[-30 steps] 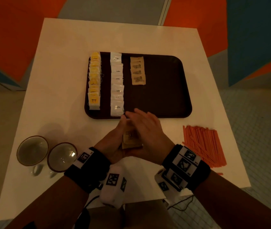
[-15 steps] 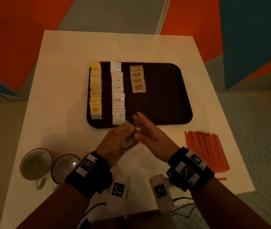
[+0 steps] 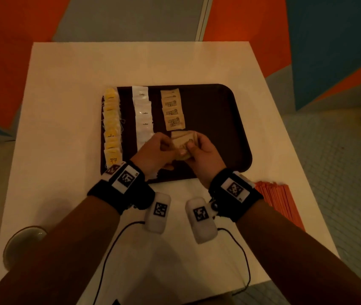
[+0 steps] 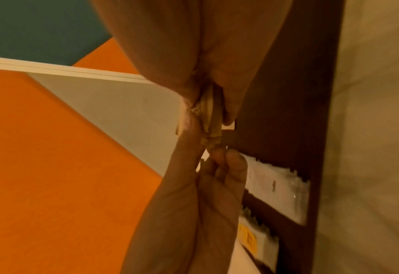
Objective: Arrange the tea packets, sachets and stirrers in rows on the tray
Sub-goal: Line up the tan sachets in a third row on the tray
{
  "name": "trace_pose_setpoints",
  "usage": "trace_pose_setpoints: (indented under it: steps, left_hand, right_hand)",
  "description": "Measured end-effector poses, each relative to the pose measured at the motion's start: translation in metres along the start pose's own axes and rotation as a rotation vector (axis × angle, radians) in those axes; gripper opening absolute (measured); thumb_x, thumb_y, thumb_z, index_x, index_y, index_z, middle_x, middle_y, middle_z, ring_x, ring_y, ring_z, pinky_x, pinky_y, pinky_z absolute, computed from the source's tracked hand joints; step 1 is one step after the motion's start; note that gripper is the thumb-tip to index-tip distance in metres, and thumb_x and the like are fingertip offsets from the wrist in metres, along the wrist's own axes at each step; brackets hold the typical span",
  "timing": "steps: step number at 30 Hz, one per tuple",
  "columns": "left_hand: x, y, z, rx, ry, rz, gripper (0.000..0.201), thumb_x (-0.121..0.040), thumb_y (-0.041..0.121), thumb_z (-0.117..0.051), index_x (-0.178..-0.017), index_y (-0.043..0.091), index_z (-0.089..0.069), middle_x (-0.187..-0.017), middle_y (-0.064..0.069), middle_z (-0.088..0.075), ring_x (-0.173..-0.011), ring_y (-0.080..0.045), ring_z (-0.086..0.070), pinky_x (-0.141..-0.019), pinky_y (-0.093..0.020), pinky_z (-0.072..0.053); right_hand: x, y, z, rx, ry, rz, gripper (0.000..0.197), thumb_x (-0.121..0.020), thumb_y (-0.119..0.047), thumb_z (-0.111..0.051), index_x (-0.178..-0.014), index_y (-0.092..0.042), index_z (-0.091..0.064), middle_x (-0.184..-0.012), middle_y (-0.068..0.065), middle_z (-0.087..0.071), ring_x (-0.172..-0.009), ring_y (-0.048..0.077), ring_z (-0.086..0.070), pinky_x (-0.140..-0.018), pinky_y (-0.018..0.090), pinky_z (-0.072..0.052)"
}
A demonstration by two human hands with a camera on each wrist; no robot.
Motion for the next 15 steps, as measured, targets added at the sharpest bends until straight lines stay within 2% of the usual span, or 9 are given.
trace_pose_setpoints:
  steps: [2, 4, 7, 9, 11, 13, 15]
  left_hand:
    - [-0.015, 0.002, 0.005, 0.018, 0.01, -0.002, 0.02, -0.083, 0.016, -0.065, -0.096, 0.013, -0.05, -0.089, -0.006, -0.056, -0.076, -0.014, -0.06, -0.062, -0.024, -0.058]
    - [-0.034, 0.003, 0.011, -0.033, 0.038, -0.007, 0.013, -0.084, 0.011, -0.063, -0.089, 0.013, -0.051, -0.083, -0.004, -0.057, -0.072, -0.014, -0.061, -0.063, -0.025, -0.058]
    - [-0.064, 0.004, 0.021, -0.088, 0.071, 0.015, 0.013, -0.084, 0.007, -0.063, -0.084, 0.014, -0.052, -0.083, -0.004, -0.059, -0.073, -0.015, -0.062, -0.07, -0.03, -0.057]
    - [-0.082, 0.005, 0.028, -0.145, 0.09, 0.043, 0.011, -0.084, 0.008, -0.063, -0.09, 0.01, -0.054, -0.086, -0.007, -0.061, -0.073, -0.016, -0.062, -0.071, -0.03, -0.056]
    - [-0.094, 0.007, 0.031, -0.232, 0.102, 0.058, 0.016, -0.086, 0.008, -0.061, -0.1, 0.005, -0.056, -0.091, -0.011, -0.061, -0.074, -0.018, -0.062, -0.072, -0.031, -0.055]
    - [-0.102, 0.007, 0.032, -0.335, 0.122, 0.063, 0.022, -0.087, 0.009, -0.06, -0.107, 0.002, -0.057, -0.096, -0.014, -0.062, -0.078, -0.022, -0.063, -0.072, -0.032, -0.056]
    - [-0.105, 0.007, 0.03, -0.436, 0.152, 0.052, 0.022, -0.087, 0.012, -0.06, -0.107, 0.004, -0.059, -0.101, -0.014, -0.066, -0.083, -0.026, -0.067, -0.077, -0.039, -0.058]
  right_hand:
    - [-0.022, -0.003, 0.005, 0.062, 0.033, -0.025, 0.031, -0.097, -0.009, -0.036, -0.128, -0.006, -0.044, -0.128, 0.018, -0.054, -0.11, 0.026, -0.056, -0.093, 0.039, -0.05]
    - [-0.042, -0.004, 0.005, 0.235, 0.034, -0.037, 0.03, -0.098, -0.012, -0.036, -0.126, -0.006, -0.046, -0.126, 0.018, -0.055, -0.11, 0.027, -0.057, -0.094, 0.041, -0.05]
    - [-0.072, -0.01, 0.004, 0.533, 0.058, -0.021, 0.03, -0.098, -0.017, -0.038, -0.124, -0.008, -0.05, -0.123, 0.014, -0.058, -0.111, 0.026, -0.057, -0.087, 0.033, -0.048]
    - [-0.089, -0.013, 0.002, 0.656, 0.061, -0.034, 0.03, -0.097, -0.021, -0.04, -0.121, -0.008, -0.053, -0.122, 0.012, -0.059, -0.11, 0.026, -0.058, -0.093, 0.038, -0.049]
    - [-0.102, -0.013, 0.002, 0.749, 0.062, -0.053, 0.03, -0.096, -0.023, -0.044, -0.118, -0.007, -0.056, -0.118, 0.013, -0.061, -0.107, 0.027, -0.06, -0.093, 0.042, -0.05]
    - [-0.109, -0.012, 0.006, 0.831, 0.072, -0.058, 0.03, -0.094, -0.024, -0.048, -0.116, -0.006, -0.058, -0.115, 0.013, -0.063, -0.105, 0.027, -0.06, -0.088, 0.035, -0.05]
    - [-0.112, -0.013, 0.01, 0.898, 0.094, -0.031, 0.03, -0.093, -0.026, -0.052, -0.116, -0.007, -0.058, -0.113, 0.01, -0.063, -0.104, 0.023, -0.06, -0.081, 0.03, -0.047]
Point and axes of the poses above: each hand's wrist, its own x-axis away from the middle knuckle, its own z-axis out of the back of the hand, y = z × x, the point moved 3 cm from there along -x, towards the middle knuckle
